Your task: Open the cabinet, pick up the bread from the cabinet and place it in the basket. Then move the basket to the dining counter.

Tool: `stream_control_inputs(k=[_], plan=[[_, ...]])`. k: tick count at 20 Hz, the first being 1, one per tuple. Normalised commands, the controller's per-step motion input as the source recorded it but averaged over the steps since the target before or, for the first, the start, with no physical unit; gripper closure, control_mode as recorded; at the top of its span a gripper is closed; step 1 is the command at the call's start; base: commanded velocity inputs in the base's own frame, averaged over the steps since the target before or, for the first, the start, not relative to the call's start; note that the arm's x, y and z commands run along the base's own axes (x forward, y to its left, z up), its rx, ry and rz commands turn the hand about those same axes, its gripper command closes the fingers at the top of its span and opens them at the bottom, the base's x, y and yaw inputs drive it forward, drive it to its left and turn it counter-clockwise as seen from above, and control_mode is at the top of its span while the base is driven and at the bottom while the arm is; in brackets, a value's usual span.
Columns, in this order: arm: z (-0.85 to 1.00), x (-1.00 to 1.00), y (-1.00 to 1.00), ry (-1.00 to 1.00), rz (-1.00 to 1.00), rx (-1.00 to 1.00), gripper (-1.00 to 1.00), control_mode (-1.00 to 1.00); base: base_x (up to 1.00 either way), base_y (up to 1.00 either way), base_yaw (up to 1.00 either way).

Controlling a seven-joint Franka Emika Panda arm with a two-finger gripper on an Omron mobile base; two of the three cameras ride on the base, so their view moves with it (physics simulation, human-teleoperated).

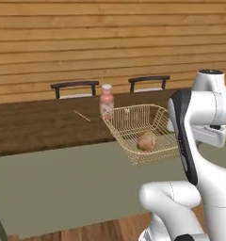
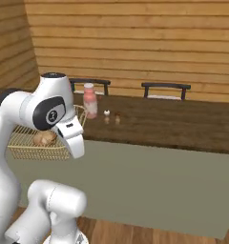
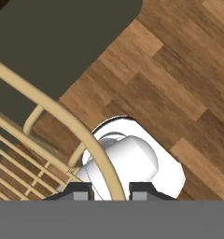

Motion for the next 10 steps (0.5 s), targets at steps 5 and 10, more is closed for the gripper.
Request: stream_control_inputs(k=[5,10], plan=[[0.00,0.00,0.00,0.00,0.00,0.00,1.00,1.00,0.23,-1.00,-0.28],[0.00,0.00,0.00,0.00,0.00,0.00,1.00,1.00,0.48,-1.00,-0.07]])
